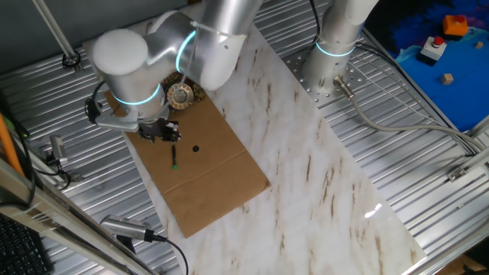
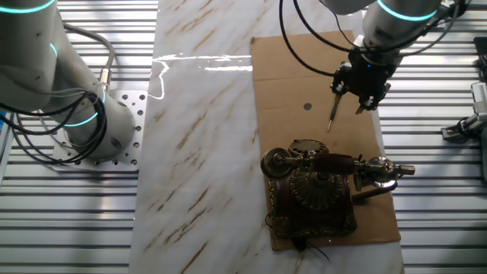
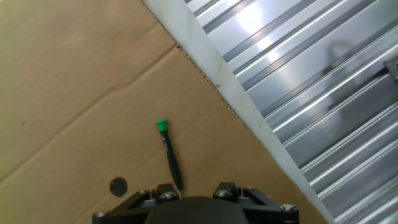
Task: Dial a number on an old rotary phone
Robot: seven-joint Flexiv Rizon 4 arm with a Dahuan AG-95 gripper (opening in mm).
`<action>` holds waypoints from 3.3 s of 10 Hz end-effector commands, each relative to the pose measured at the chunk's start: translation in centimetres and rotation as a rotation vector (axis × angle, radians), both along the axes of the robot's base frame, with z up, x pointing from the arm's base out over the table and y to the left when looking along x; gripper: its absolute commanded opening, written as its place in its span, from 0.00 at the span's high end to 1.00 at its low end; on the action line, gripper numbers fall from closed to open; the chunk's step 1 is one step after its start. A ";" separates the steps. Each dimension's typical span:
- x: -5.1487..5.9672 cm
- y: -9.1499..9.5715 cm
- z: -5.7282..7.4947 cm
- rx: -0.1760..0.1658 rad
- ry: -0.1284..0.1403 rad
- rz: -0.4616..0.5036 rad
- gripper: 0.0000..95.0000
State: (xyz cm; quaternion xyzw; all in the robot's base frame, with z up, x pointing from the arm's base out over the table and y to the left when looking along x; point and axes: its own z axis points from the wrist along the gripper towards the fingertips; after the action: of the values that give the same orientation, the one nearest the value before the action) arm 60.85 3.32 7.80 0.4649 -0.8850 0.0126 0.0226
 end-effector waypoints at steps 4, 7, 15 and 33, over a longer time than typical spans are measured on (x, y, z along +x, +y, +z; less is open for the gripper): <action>-1.2 0.2 1.3 0.237 -0.088 0.079 0.40; -1.6 0.1 1.0 0.216 -0.084 0.110 0.40; -1.0 0.1 -2.5 0.112 -0.076 0.118 0.40; -1.5 0.1 -5.7 0.097 -0.080 0.104 0.80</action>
State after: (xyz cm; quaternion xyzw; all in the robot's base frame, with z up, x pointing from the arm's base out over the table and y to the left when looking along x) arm 59.26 3.58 2.11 0.5092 -0.8598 -0.0118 -0.0358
